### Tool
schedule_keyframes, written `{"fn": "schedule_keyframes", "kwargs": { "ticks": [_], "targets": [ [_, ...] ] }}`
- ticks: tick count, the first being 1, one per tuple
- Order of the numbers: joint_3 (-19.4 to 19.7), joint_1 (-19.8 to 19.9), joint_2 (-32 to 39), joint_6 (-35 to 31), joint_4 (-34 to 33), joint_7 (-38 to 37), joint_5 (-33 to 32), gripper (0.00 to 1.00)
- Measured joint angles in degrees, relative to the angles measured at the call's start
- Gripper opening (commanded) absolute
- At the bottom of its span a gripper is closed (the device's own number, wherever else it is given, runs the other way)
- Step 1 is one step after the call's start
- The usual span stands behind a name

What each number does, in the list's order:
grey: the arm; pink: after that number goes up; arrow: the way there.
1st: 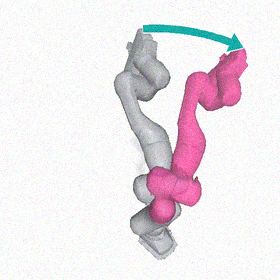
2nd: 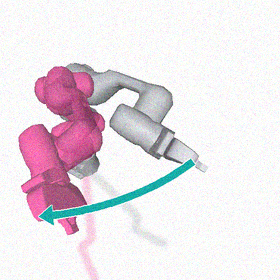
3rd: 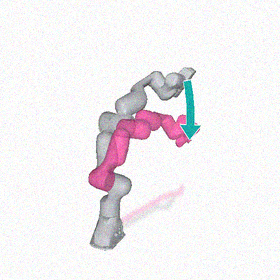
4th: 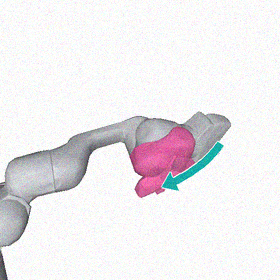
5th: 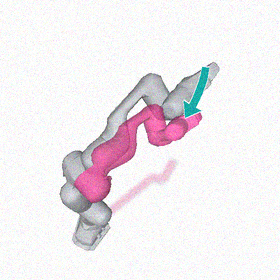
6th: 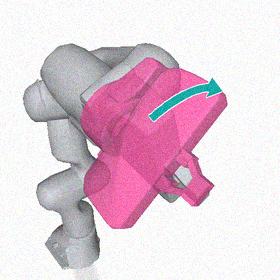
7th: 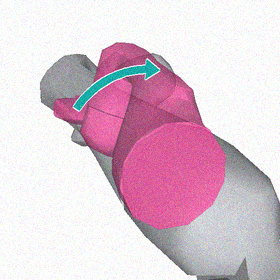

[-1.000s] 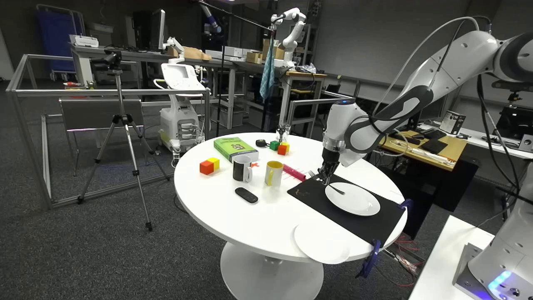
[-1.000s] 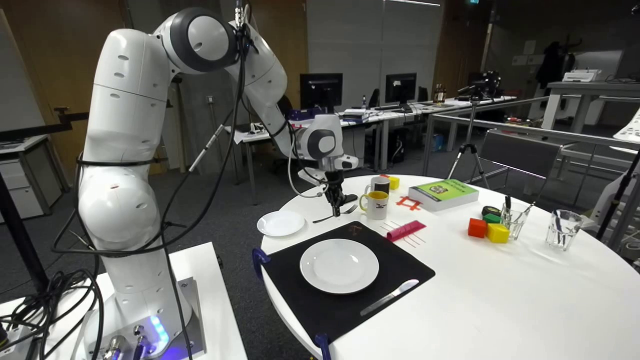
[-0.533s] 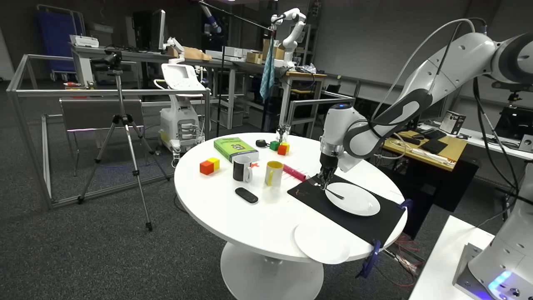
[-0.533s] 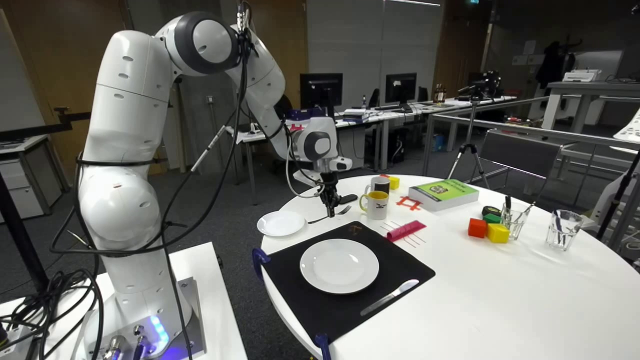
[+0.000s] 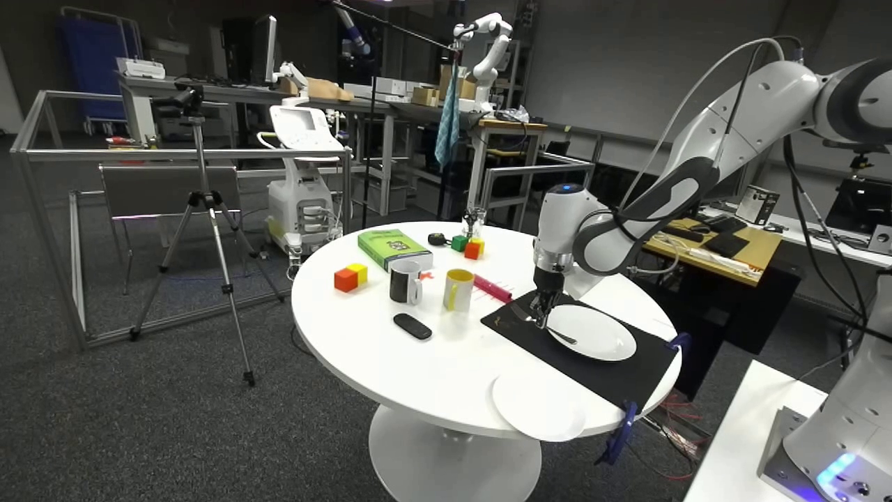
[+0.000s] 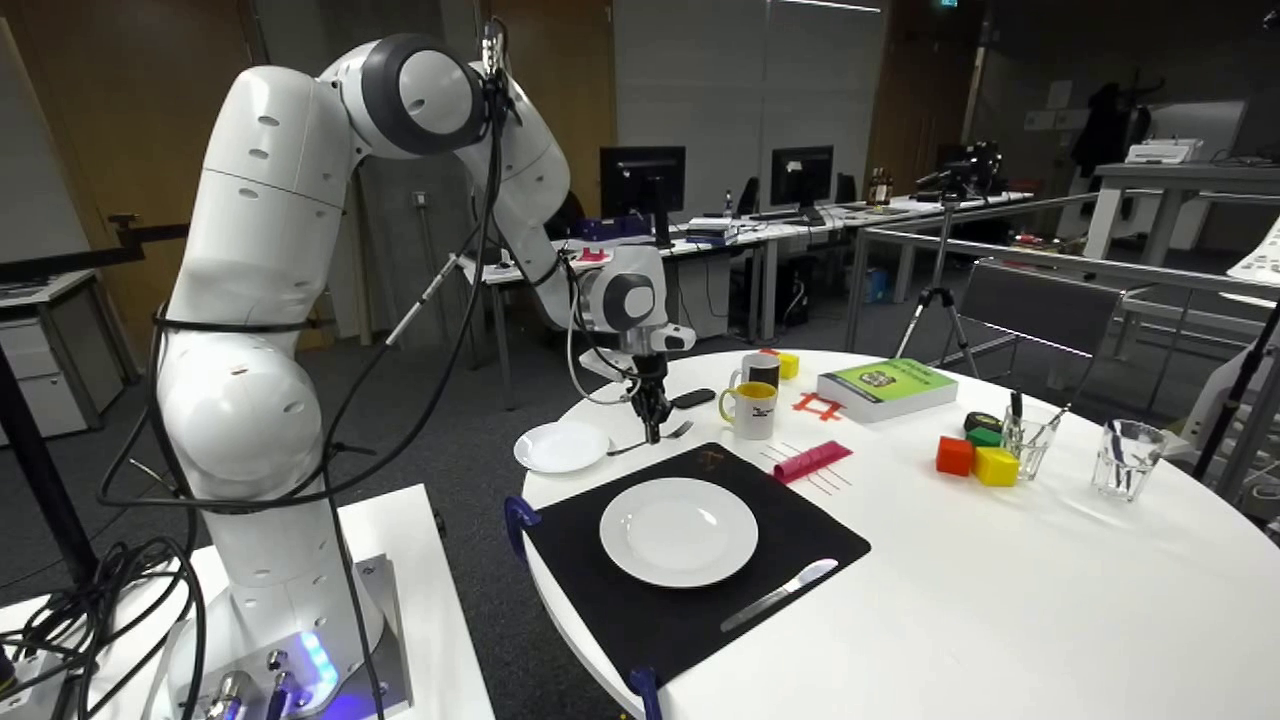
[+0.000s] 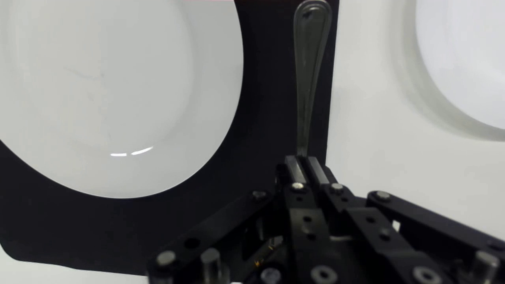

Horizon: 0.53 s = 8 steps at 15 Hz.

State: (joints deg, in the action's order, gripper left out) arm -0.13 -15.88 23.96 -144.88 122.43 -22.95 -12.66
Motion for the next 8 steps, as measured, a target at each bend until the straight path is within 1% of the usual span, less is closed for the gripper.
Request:
{"fn": "schedule_keyframes", "kwargs": {
  "ticks": [5,8],
  "targets": [
    [0.7,0.0,2.1,-2.3,0.0,-0.9,-0.2,0.01],
    [0.7,-0.1,3.3,-2.6,0.0,-0.9,-0.2,0.01]
  ]
}}
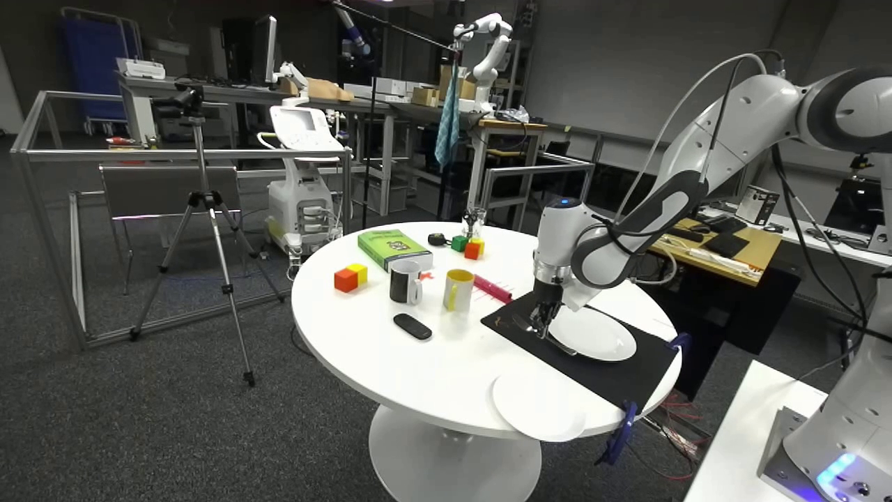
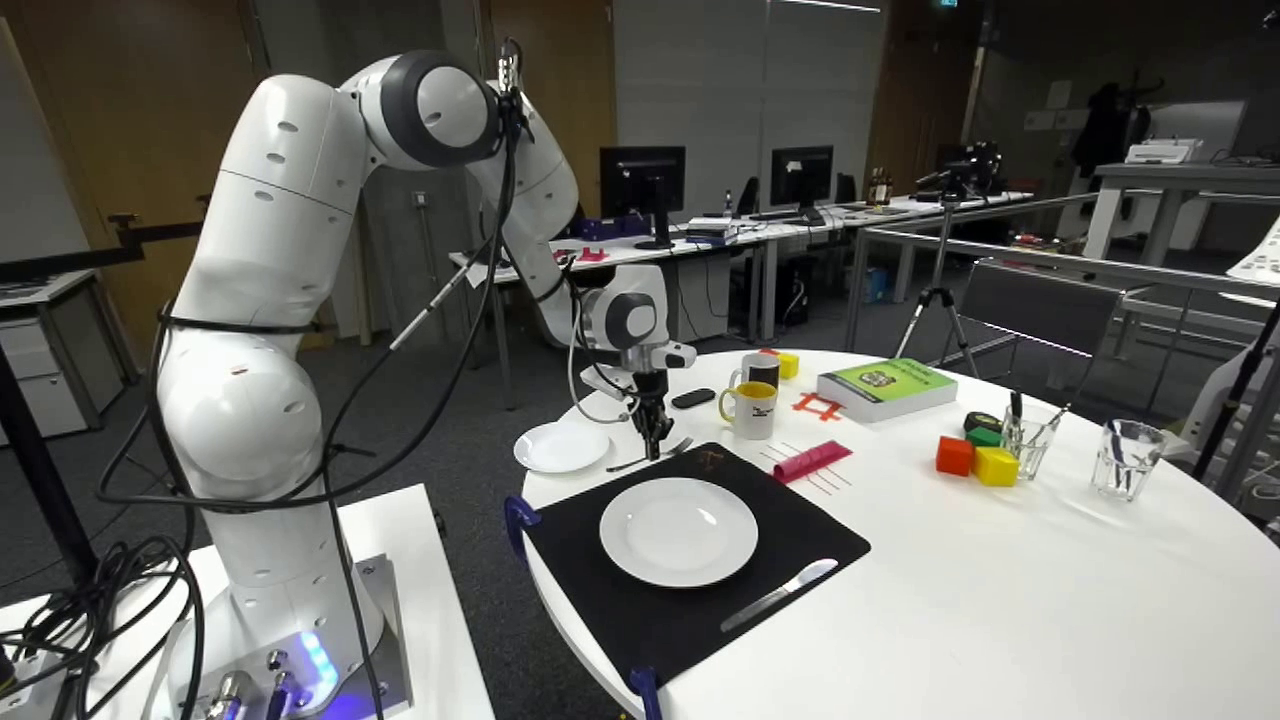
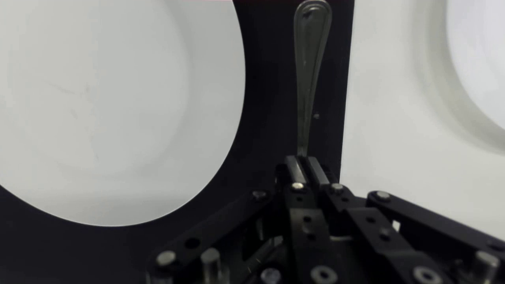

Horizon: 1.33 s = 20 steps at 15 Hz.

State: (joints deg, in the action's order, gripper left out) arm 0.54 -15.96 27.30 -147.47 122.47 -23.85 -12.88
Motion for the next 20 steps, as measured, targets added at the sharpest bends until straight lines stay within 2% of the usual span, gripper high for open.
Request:
{"fn": "schedule_keyframes", "kwargs": {
  "ticks": [8,14,20],
  "targets": [
    [0.2,-1.5,1.9,-1.4,0.4,0.1,-1.9,0.01],
    [2.3,-2.9,2.1,-3.7,1.4,0.1,-4.6,0.01],
    [1.9,-3.0,2.2,-4.3,2.4,0.1,-4.5,0.01]
  ]
}}
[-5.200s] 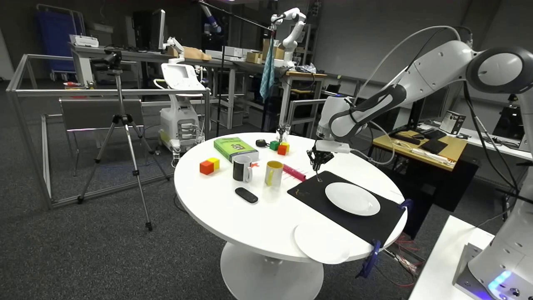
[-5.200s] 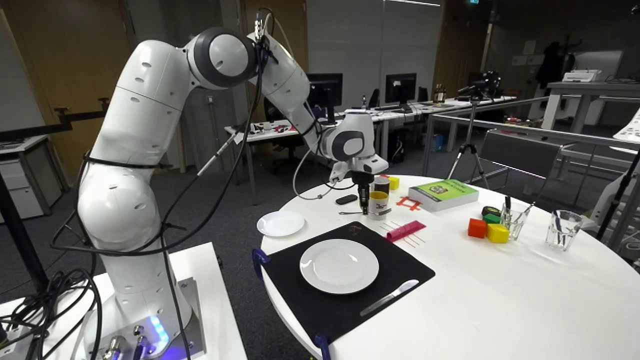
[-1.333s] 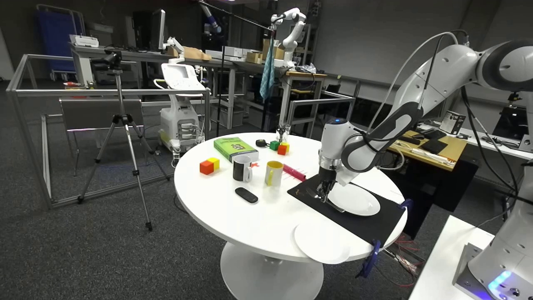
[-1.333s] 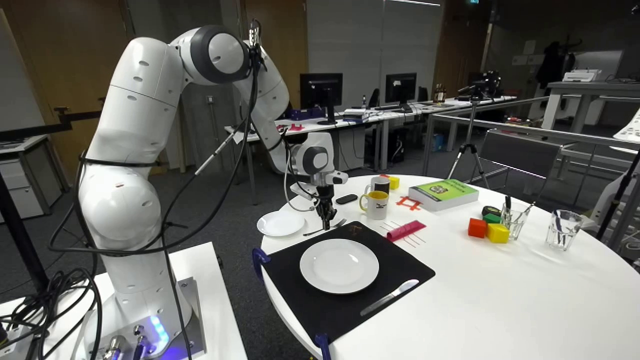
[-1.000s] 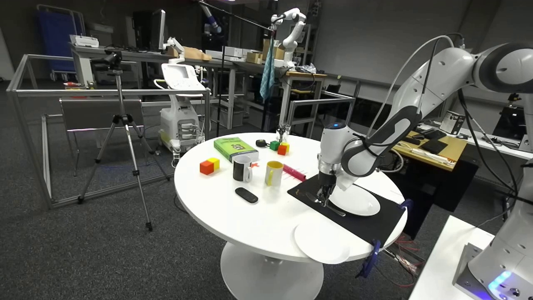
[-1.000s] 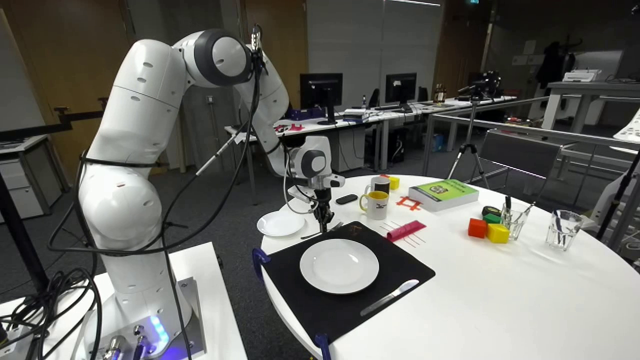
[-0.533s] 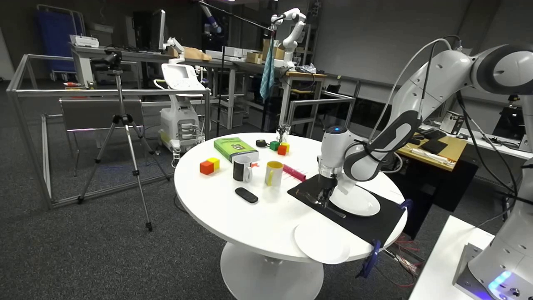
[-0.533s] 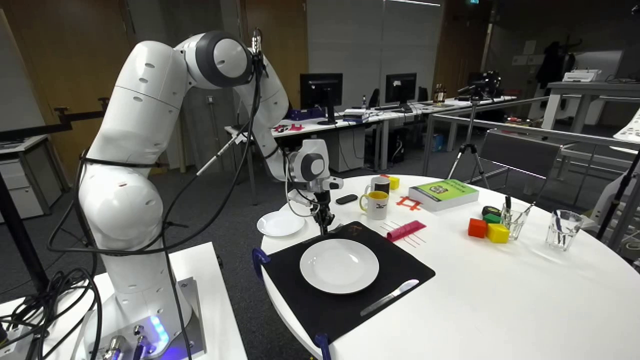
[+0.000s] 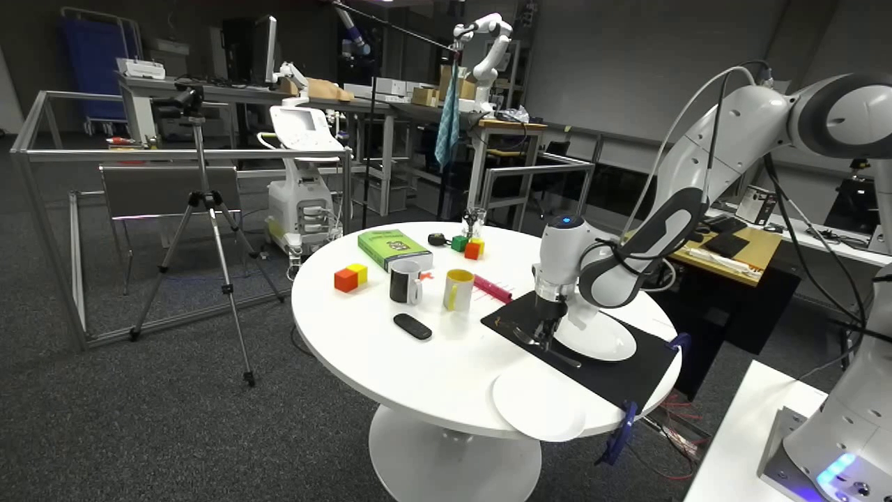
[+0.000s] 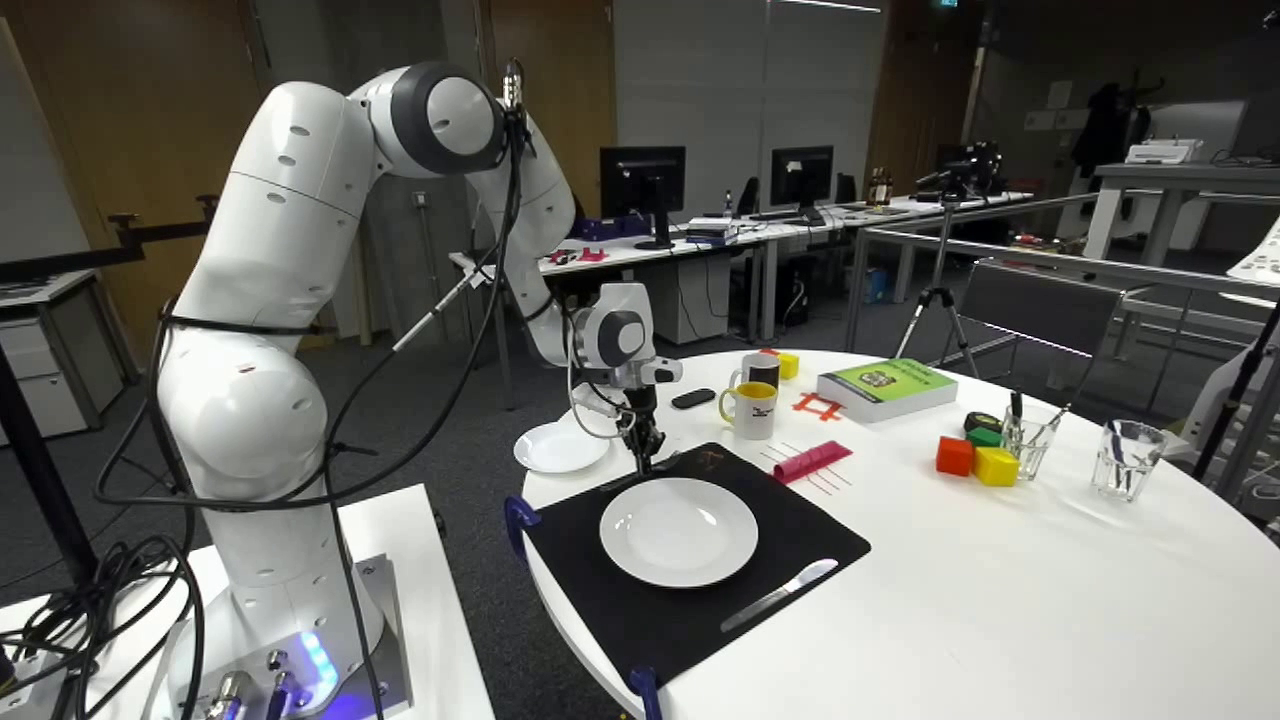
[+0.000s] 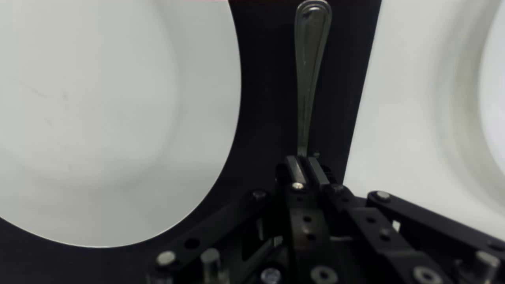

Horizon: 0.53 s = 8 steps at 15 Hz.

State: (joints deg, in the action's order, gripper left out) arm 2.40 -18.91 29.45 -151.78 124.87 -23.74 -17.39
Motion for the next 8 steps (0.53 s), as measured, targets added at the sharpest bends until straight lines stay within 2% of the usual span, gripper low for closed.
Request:
{"fn": "schedule_keyframes", "kwargs": {
  "ticks": [8],
  "targets": [
    [-0.2,0.1,0.0,-3.0,1.5,-0.1,2.1,0.01]
  ]
}}
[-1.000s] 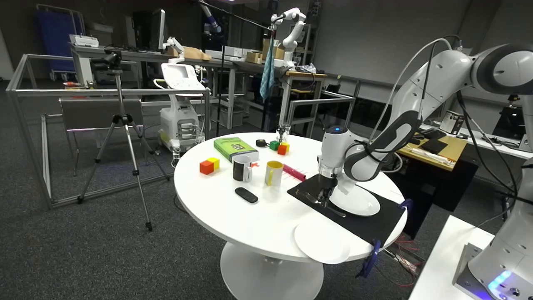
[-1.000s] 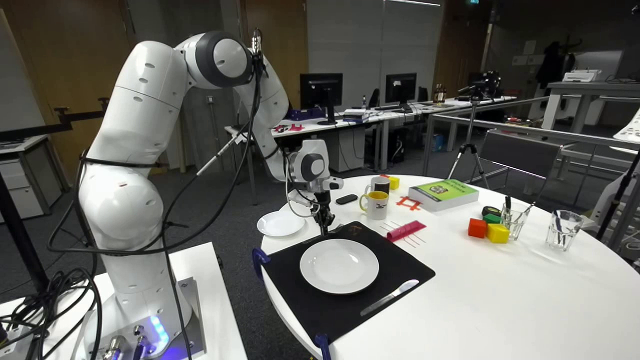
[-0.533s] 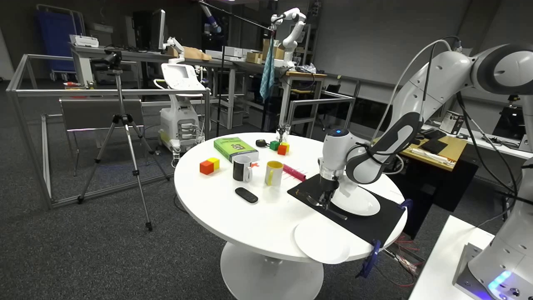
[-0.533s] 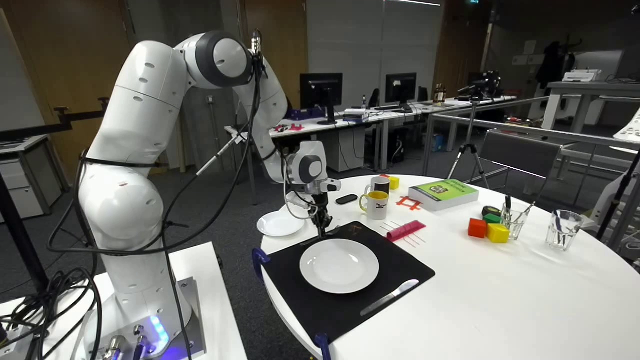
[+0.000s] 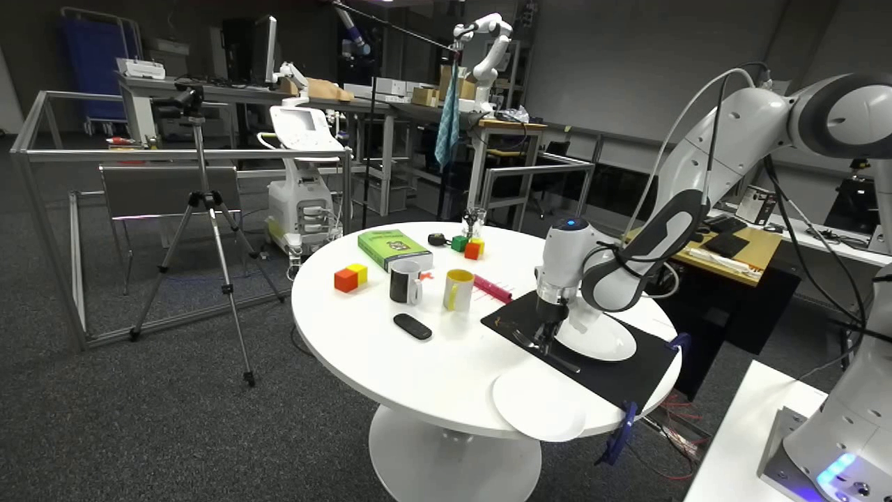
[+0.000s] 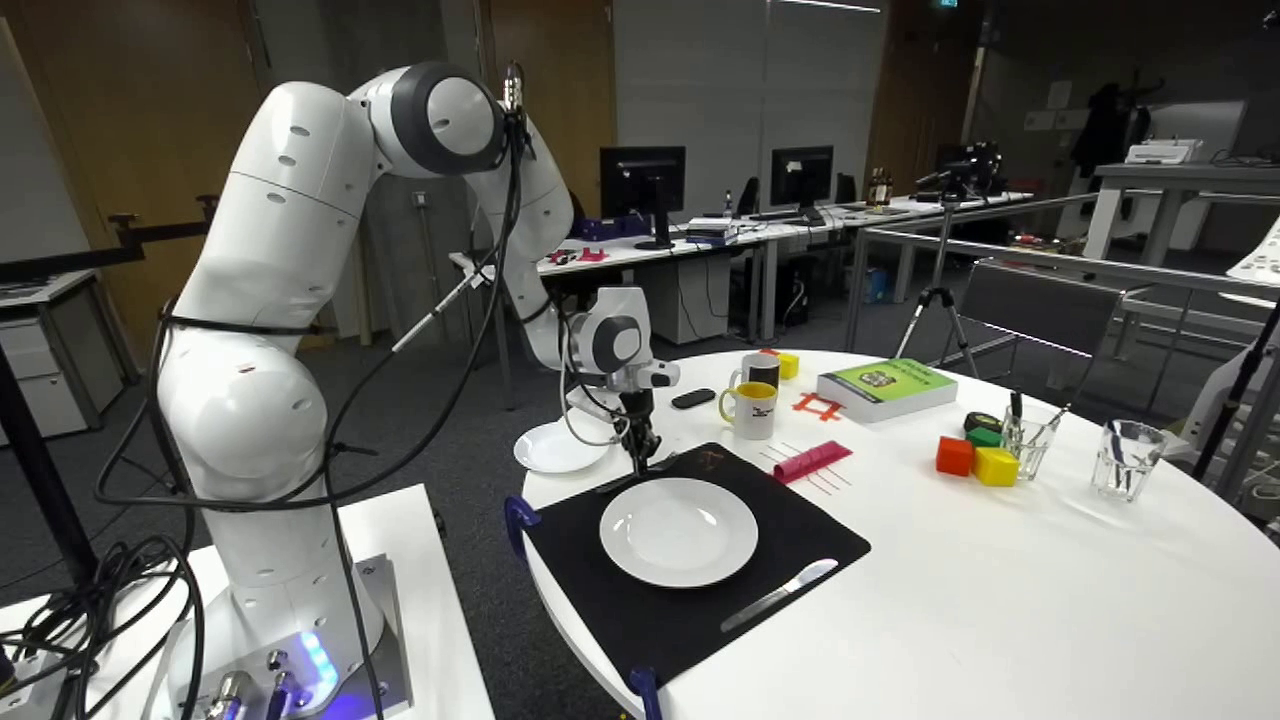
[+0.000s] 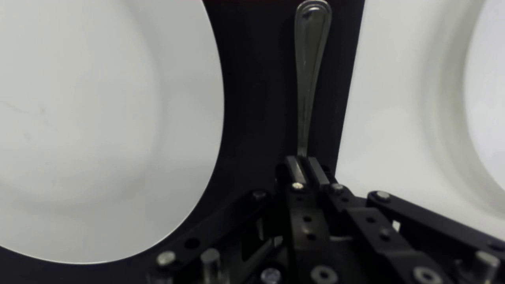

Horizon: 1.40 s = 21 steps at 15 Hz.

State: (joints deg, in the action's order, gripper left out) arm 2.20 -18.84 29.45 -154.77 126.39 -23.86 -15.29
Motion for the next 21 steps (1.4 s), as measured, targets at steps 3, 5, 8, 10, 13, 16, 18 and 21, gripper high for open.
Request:
{"fn": "schedule_keyframes", "kwargs": {
  "ticks": [3,5,8,10,13,16,18,21],
  "targets": [
    [0.0,0.0,0.0,-0.2,0.1,0.0,2.9,0.01],
    [0.0,0.0,0.0,-0.2,0.1,-0.2,4.2,0.01],
    [0.0,0.0,0.0,-0.2,0.1,-0.6,5.0,0.01],
    [0.1,0.0,0.0,-0.2,0.1,-1.1,5.1,0.01],
    [0.4,0.0,0.0,-0.2,0.1,-1.3,5.1,0.01],
    [0.8,0.0,0.0,-0.2,0.2,-1.3,4.9,0.01],
    [1.0,0.0,0.0,-0.2,0.3,-1.2,4.7,0.01],
    [1.2,0.0,0.0,-0.2,0.3,-1.1,4.3,0.32]
  ]
}}
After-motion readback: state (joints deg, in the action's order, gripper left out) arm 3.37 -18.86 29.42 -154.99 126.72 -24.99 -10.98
